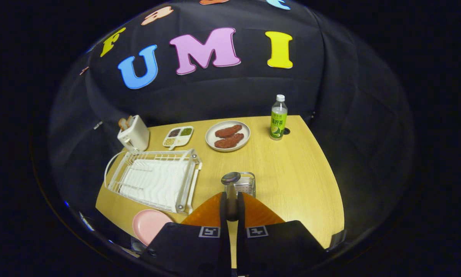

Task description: Take the plate from the dish rack, then take the spoon from the basket and place it into the plate.

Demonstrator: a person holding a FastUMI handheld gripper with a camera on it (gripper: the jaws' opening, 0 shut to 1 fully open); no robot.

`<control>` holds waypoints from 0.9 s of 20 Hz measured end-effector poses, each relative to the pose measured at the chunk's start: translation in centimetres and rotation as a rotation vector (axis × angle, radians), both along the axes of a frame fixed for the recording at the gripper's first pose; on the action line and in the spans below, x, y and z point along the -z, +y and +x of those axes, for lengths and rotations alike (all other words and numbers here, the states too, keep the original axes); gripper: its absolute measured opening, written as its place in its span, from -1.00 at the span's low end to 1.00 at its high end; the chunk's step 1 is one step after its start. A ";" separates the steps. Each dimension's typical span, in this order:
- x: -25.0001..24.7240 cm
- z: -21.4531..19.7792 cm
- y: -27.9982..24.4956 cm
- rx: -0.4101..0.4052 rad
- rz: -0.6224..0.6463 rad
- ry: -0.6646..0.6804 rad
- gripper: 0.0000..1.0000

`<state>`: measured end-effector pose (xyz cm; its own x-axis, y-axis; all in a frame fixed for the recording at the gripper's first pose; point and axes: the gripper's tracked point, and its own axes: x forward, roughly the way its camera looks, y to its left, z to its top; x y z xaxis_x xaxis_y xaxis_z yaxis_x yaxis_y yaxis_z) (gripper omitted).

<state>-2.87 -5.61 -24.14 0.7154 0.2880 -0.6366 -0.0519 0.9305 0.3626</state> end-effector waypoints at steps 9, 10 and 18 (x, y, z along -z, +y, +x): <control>-3.3 -8.6 17.3 -0.385 0.160 -0.087 -0.81; -2.1 -9.5 19.1 -0.410 0.165 -0.066 -0.80; 7.3 -12.4 26.7 -0.457 0.155 0.051 -0.80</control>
